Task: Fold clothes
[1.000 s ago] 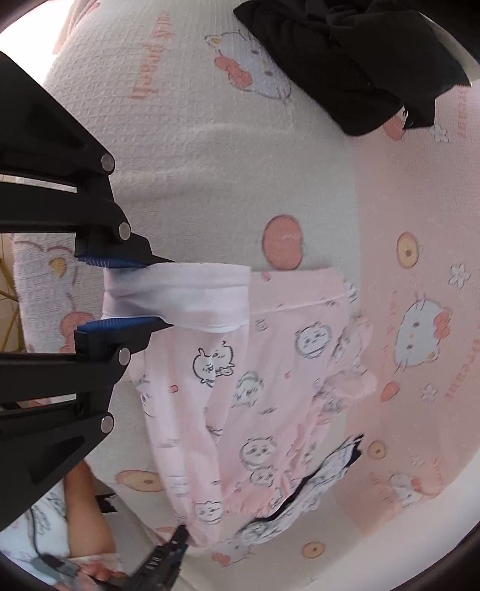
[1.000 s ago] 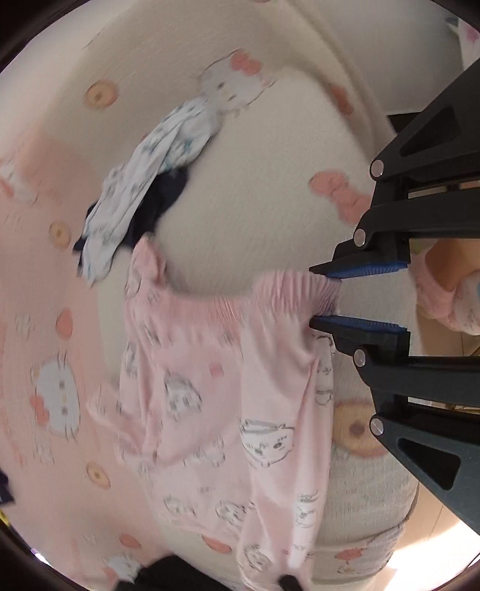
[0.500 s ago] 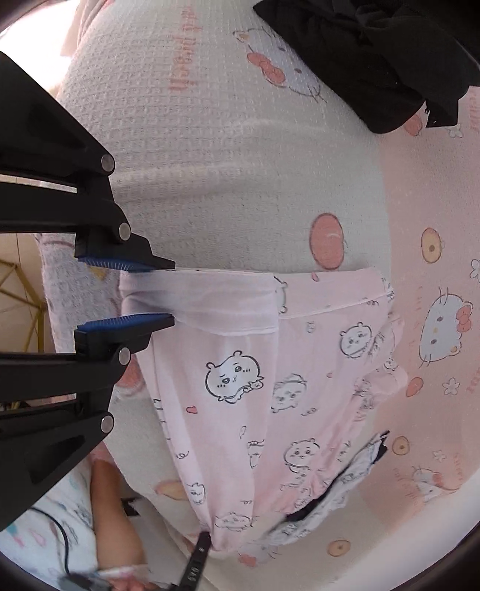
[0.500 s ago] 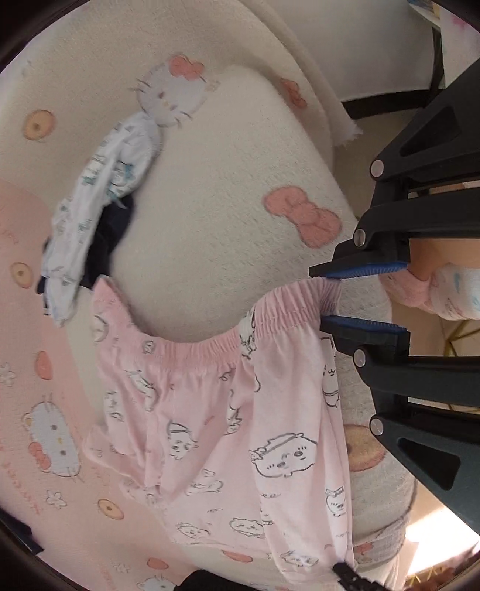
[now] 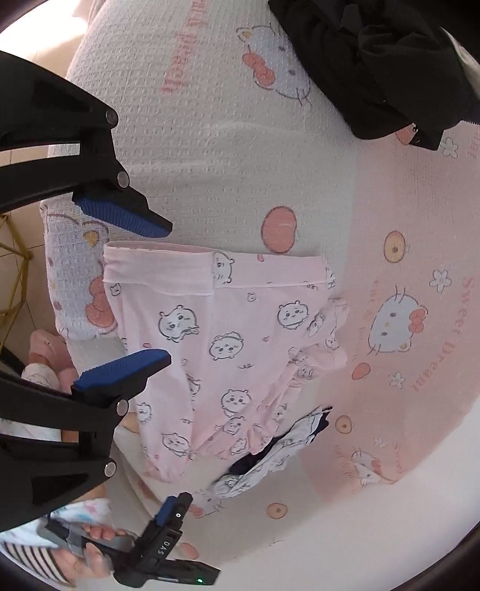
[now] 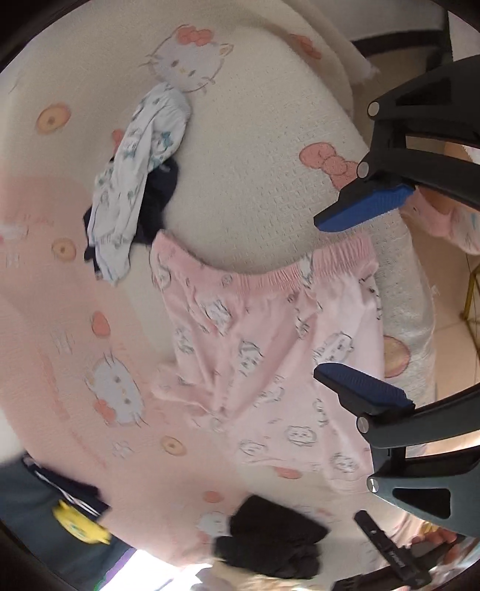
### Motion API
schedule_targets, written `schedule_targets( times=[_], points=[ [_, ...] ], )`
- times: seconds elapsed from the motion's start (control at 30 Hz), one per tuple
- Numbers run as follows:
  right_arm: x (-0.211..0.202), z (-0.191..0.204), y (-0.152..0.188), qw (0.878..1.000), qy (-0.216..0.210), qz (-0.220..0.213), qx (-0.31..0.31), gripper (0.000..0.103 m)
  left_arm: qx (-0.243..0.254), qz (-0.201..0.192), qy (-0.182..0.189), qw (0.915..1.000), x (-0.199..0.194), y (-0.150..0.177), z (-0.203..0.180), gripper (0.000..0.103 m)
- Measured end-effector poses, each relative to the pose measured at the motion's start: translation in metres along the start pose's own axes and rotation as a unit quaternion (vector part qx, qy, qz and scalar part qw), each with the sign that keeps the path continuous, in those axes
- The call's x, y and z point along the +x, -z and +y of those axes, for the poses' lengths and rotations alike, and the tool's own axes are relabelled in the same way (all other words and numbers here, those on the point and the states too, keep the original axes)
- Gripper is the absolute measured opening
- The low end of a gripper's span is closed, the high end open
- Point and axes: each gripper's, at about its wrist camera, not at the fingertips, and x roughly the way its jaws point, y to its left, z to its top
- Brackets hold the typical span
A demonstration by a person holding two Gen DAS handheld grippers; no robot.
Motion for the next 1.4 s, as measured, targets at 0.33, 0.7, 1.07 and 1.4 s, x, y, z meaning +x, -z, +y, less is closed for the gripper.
schedule_targets(
  times=[0.33, 0.7, 1.07, 1.4],
  points=[
    [0.022, -0.017, -0.004, 0.997, -0.007, 0.029, 0.065, 0.073, -0.031, 0.022, -0.023, 0.999, 0.028, -0.007, 0.015, 0.06],
    [0.055, -0.008, -0.001, 0.995, 0.002, 0.088, 0.055, 0.026, 0.003, 0.056, -0.051, 0.9971, 0.059, 0.0, 0.007, 0.04],
    [0.062, -0.001, 0.016, 0.986, 0.111, 0.128, -0.008, 0.023, 0.04, 0.084, -0.081, 0.9923, 0.063, 0.026, 0.005, 0.025],
    [0.042, 0.012, 0.006, 0.994, 0.082, 0.065, -0.025, 0.054, -0.017, 0.03, -0.014, 0.9993, 0.034, 0.003, 0.015, 0.037]
  ],
)
